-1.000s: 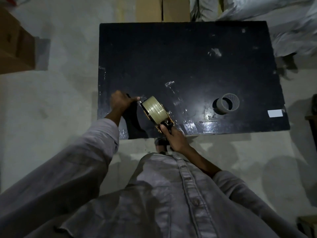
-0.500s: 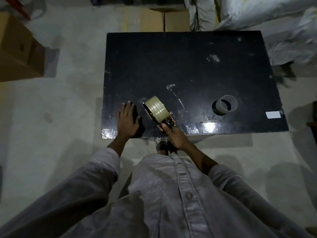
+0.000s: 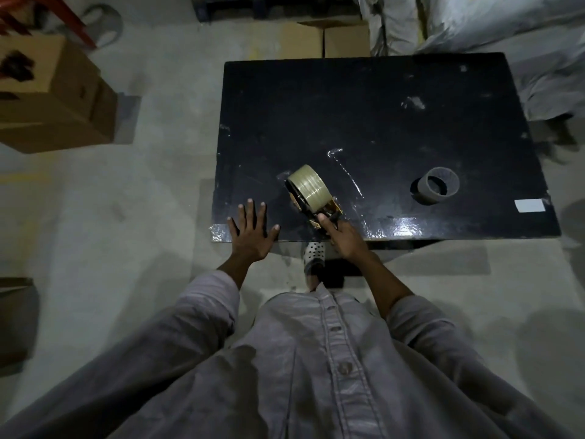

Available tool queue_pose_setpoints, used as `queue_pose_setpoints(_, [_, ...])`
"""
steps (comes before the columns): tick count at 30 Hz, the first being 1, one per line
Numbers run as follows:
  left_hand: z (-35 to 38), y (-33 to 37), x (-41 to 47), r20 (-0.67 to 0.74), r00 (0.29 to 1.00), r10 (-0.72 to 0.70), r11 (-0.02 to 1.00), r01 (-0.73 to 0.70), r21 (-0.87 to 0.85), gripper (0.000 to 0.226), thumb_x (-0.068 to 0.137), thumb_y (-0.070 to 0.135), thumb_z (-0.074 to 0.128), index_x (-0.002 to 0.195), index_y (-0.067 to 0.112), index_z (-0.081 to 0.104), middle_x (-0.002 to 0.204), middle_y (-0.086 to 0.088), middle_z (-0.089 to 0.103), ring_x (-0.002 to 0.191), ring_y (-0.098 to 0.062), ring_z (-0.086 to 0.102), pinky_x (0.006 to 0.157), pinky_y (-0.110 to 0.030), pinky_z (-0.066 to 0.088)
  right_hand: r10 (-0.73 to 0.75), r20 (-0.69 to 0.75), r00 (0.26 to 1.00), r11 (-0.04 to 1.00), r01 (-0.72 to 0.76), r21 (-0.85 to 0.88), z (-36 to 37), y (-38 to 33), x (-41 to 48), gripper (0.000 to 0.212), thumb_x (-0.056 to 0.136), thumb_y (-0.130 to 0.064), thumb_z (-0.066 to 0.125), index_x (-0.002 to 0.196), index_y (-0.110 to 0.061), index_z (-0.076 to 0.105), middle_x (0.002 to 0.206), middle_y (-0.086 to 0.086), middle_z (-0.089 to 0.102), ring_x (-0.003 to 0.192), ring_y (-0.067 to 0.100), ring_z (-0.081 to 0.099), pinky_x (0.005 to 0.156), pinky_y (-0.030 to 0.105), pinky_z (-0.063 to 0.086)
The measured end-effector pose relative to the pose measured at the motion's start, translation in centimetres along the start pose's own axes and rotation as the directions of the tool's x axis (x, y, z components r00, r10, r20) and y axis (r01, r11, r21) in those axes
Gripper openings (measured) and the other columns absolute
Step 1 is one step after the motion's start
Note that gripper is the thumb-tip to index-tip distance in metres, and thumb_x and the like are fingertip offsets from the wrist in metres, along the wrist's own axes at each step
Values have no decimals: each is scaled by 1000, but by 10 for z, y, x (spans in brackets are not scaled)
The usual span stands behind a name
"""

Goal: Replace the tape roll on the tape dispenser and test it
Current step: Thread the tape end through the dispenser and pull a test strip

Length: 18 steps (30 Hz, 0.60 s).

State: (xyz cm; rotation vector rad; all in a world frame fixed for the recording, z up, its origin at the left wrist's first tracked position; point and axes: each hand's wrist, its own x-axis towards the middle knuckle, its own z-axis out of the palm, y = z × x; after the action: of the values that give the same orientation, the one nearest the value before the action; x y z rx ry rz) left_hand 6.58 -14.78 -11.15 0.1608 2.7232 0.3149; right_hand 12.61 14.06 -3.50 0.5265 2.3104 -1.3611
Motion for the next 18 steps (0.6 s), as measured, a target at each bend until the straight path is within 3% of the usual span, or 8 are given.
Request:
queue_pose_setpoints(4, [-12, 5, 0, 90, 996, -18, 1000, 18, 1, 88, 106, 82, 11, 172, 37, -25, 179, -3, -38, 166, -32, -34, 131, -70, -15, 75, -8, 997, 997, -75, -24, 5, 24, 19, 96, 82, -110, 39, 134, -35, 70, 111, -3, 71, 105, 24, 63, 95, 48, 52])
queue_pose_setpoints(6, [-16, 7, 1, 126, 992, -23, 1000, 22, 9, 89, 105, 83, 10, 172, 36, -27, 177, -3, -41, 165, -32, -36, 130, -70, -16, 92, -12, 996, 996, -92, -15, 2, 35, 15, 79, 81, -110, 43, 100, -38, 71, 85, -12, 59, 84, 21, 56, 73, 36, 42])
queue_pose_setpoints(8, [-18, 9, 2, 142, 989, -34, 999, 31, 22, 90, 105, 83, 10, 171, 35, -28, 176, -4, -42, 164, -33, -36, 130, -71, -16, 74, -23, 997, 997, -74, -26, -2, 35, 0, 66, 85, -107, 46, 77, -43, 60, 71, -16, 48, 71, 17, 48, 67, 33, 35])
queue_pose_setpoints(12, [-17, 10, 3, 147, 988, -43, 999, 39, 28, 91, 103, 84, 7, 170, 35, -30, 175, -4, -44, 164, -33, -37, 129, -72, -16, 37, -56, 998, 999, -38, -26, -10, 37, -23, 74, 88, -105, 44, 87, -34, 64, 79, -6, 60, 80, 22, 59, 80, 40, 48])
queue_pose_setpoints(14, [-15, 11, 4, 137, 989, -50, 999, 48, 22, 91, 102, 84, 7, 170, 36, -29, 176, -4, -43, 164, -33, -37, 129, -73, -15, -2, -50, 999, 1000, 0, -25, -15, 39, -36, 68, 95, -97, 46, 86, -32, 63, 77, -7, 62, 77, 21, 61, 77, 36, 48])
queue_pose_setpoints(16, [-15, 11, 5, 130, 990, -59, 998, 56, 27, 91, 102, 84, 7, 170, 37, -30, 176, -3, -42, 164, -33, -36, 129, -73, -16, -41, -47, 998, 999, 40, -14, -17, 48, -47, 52, 103, -87, 49, 86, -39, 61, 76, -16, 59, 73, 8, 56, 70, 30, 45])
queue_pose_setpoints(18, [-13, 11, 5, 122, 990, -67, 998, 64, 29, 90, 104, 83, 8, 170, 35, -30, 176, -4, -41, 165, -33, -35, 129, -73, -16, -20, -68, 997, 998, 24, 60, -19, 65, -56, 50, 99, -91, 53, 95, -42, 62, 76, -20, 54, 70, 1, 48, 66, 26, 38])
